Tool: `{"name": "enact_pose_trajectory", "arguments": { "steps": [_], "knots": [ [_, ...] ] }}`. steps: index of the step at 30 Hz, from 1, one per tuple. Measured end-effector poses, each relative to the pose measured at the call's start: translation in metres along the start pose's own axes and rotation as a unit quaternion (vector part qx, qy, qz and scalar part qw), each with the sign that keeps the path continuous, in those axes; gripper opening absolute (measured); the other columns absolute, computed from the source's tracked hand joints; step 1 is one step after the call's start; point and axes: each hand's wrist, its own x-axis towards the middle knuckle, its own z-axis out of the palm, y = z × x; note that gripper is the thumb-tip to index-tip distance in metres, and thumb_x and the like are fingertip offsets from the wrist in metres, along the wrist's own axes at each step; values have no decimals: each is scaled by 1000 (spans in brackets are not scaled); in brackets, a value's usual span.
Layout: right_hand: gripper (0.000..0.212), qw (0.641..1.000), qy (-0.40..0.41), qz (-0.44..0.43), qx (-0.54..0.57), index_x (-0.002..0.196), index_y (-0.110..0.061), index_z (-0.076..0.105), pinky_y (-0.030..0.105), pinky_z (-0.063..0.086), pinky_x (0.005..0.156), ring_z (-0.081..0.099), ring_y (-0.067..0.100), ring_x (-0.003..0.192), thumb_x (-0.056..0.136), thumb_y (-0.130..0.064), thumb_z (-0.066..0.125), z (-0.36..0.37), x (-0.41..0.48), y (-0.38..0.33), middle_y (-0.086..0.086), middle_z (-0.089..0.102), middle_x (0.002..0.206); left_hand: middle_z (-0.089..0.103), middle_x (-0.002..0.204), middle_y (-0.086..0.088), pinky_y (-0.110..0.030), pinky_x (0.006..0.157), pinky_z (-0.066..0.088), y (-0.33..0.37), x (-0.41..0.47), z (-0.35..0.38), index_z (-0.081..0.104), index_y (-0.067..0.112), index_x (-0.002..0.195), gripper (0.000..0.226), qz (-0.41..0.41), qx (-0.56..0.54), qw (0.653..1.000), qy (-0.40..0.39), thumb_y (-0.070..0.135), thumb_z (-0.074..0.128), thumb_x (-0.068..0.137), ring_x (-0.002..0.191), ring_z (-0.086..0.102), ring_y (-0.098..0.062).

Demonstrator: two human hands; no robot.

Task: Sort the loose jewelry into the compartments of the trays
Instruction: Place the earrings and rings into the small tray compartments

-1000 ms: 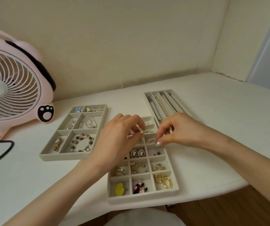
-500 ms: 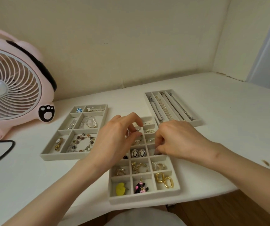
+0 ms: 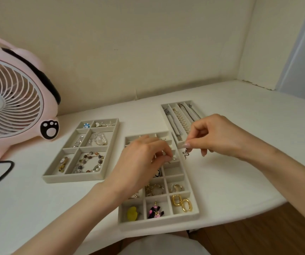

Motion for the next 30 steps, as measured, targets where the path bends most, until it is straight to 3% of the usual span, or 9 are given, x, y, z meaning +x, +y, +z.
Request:
{"name": "enact_pose_trajectory", "arguments": {
  "steps": [9, 14, 19, 25, 30],
  "knots": [
    [13, 999, 13, 2, 46, 68, -5, 67, 11, 38, 45, 57, 9, 49, 76, -11, 75, -4, -6, 11, 0, 71, 66, 51, 79, 10, -26, 64, 38, 11, 7, 11, 70, 30, 84, 7, 18, 43, 999, -12, 30, 71, 77, 77, 41, -10],
    [15, 998, 14, 4, 54, 68, -4, 65, 11, 38, 45, 57, 9, 49, 76, -11, 75, -7, -10, 15, 1, 72, 68, 52, 82, 10, -29, 69, 40, 15, 9, 15, 70, 30, 84, 7, -8, 49, 999, -21, 29, 72, 77, 81, 43, -11],
    [14, 998, 10, 0, 62, 67, -3, 65, 10, 38, 44, 55, 6, 47, 77, -8, 74, -6, -13, 16, 3, 72, 68, 54, 90, 14, -25, 74, 32, 14, 9, 15, 67, 29, 87, 6, -43, 69, 994, -74, 28, 67, 81, 86, 39, -8],
    [16, 998, 11, -3, 60, 65, -8, 64, 10, 38, 45, 56, 7, 48, 77, -10, 75, -5, -13, 15, 2, 72, 68, 60, 101, 11, -28, 85, 39, 15, 13, 14, 66, 28, 87, 5, -76, 103, 984, -121, 26, 63, 83, 100, 47, -13],
    [15, 999, 9, -7, 52, 66, -8, 65, 10, 38, 45, 56, 6, 49, 77, -10, 74, -4, -13, 15, 2, 72, 69, 58, 100, 9, -28, 85, 39, 18, 16, 15, 64, 27, 88, 5, -74, 132, 981, -123, 29, 62, 84, 100, 47, -14]
  ]
}}
